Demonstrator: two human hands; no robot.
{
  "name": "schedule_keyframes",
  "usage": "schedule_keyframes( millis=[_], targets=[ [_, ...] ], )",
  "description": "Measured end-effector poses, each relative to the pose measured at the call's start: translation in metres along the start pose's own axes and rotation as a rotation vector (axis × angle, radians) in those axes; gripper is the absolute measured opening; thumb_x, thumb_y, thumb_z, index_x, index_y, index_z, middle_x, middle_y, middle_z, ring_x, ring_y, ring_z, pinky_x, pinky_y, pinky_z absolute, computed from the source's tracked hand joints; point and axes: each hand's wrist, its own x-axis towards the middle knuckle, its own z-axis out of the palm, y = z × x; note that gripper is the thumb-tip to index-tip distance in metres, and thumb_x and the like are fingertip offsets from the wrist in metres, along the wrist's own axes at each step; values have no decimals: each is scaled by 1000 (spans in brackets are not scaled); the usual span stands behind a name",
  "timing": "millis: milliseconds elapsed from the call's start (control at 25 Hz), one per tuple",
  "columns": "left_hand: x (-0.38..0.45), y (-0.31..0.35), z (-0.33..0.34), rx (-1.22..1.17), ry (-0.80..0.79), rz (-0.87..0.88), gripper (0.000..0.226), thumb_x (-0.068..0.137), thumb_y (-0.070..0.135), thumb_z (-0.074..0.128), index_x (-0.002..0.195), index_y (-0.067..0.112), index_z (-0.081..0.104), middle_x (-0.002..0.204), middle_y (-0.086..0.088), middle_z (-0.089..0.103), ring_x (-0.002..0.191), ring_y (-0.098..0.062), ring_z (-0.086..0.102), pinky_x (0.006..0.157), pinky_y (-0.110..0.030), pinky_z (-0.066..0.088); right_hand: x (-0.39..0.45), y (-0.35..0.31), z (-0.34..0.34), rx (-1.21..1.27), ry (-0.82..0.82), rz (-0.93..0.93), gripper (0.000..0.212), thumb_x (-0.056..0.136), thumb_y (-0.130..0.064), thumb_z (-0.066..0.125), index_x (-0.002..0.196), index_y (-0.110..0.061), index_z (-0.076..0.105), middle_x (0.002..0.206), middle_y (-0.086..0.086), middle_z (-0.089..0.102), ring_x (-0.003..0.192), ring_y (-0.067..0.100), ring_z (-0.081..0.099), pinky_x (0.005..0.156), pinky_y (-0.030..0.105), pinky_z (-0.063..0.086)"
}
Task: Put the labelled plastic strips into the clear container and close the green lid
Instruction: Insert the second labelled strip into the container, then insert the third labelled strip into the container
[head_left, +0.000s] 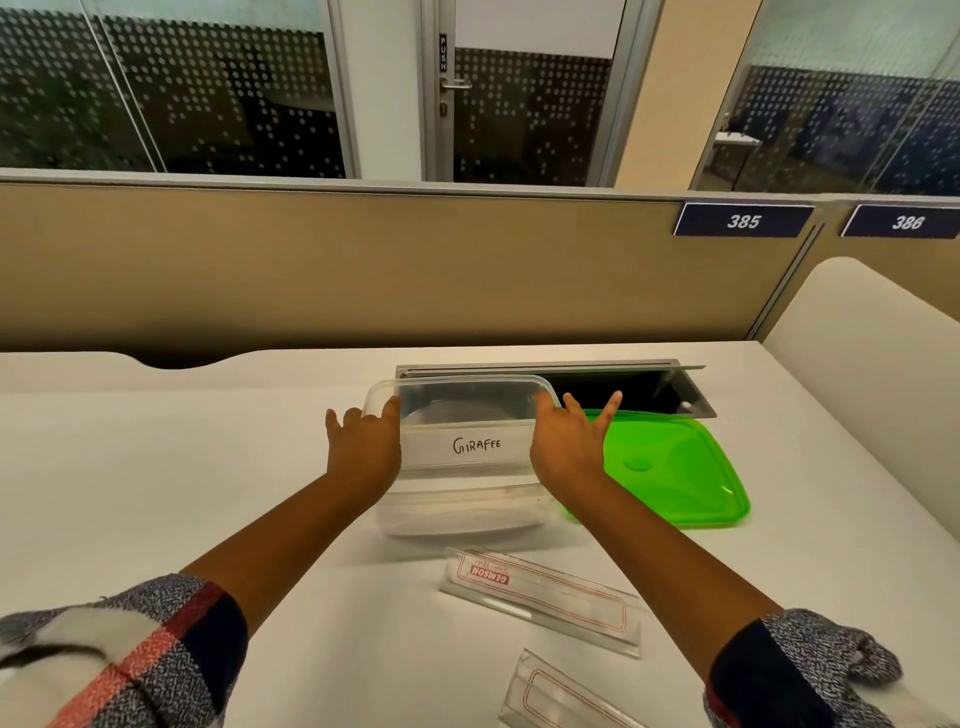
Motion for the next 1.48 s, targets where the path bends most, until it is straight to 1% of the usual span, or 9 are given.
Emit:
schedule_keyframes(
  millis=[120, 240, 640, 840, 960, 1080, 1280, 1360, 1480],
  targets=[
    [1, -2, -1, 6, -26, 13, 65, 90, 29, 53, 143, 20, 17, 138, -17, 47, 130, -35, 39, 115, -51, 16, 2, -1, 0, 28, -95, 29, 56, 87, -8, 45, 140, -17, 32, 125, 12, 63, 142, 23, 28, 108, 65, -16],
    [1, -4, -8, 23, -3, 13, 61, 91, 30, 49, 143, 20, 19, 132, -15, 53, 127, -33, 43, 115, -56, 7, 3, 2, -3, 85, -159, 37, 49, 92, -19, 43, 140, -18, 33, 132, 11, 58, 143, 23, 27, 108, 65, -16],
    [-103, -13, -30, -276, 401, 229, 33, 89, 17, 54, 122, 13, 58, 123, -12, 64, 125, -29, 50, 117, -47, 8, -79, 51, -33, 481, 71, 20, 33, 91, -24, 52, 124, -25, 51, 141, 3, 49, 142, 20, 28, 112, 63, -5],
    [-182, 1, -7, -383, 292, 263, 34, 89, 14, 54, 123, 15, 56, 127, -10, 61, 126, -25, 48, 118, -39, 12, -156, 92, -32, 617, 93, 77, 34, 92, -22, 54, 126, -20, 50, 140, 4, 50, 136, 26, 38, 114, 58, 3],
    [-218, 17, 21, -323, 54, 386, 46, 91, 22, 48, 136, 19, 40, 143, -6, 46, 135, -20, 35, 118, -34, 12, -198, 105, -24, 572, -5, 45, 37, 94, -23, 52, 130, -18, 46, 141, 3, 49, 134, 24, 40, 115, 55, 9],
    [-236, 34, 39, -544, -171, 275, 53, 91, 26, 49, 141, 23, 30, 150, -2, 34, 138, -18, 30, 115, -31, 23, -228, 118, -17, 566, -34, 28, 34, 95, -27, 48, 129, -19, 48, 137, 0, 52, 130, 24, 45, 115, 55, 14],
    [-247, 48, 54, -760, -266, 154, 57, 90, 20, 51, 142, 18, 28, 151, -3, 33, 137, -19, 32, 114, -32, 26, -272, 135, -1, 803, 44, 125, 39, 95, -39, 36, 121, -16, 55, 124, 5, 61, 117, 27, 55, 102, 45, 42],
    [-250, 47, 61, -814, -313, 118, 57, 90, 19, 52, 142, 16, 28, 151, -4, 32, 137, -21, 32, 115, -34, 25, -286, 139, 8, 870, 58, 197, 43, 94, -42, 35, 126, -17, 51, 129, 4, 57, 119, 25, 52, 95, 33, 43],
    [-255, 43, 70, -855, -302, 111, 57, 90, 17, 53, 142, 18, 29, 152, -4, 29, 140, -21, 26, 117, -37, 21, -302, 140, 27, 945, 50, 306, 47, 94, -41, 36, 134, -17, 40, 136, 9, 50, 120, 29, 51, 91, 35, 48]
  ],
)
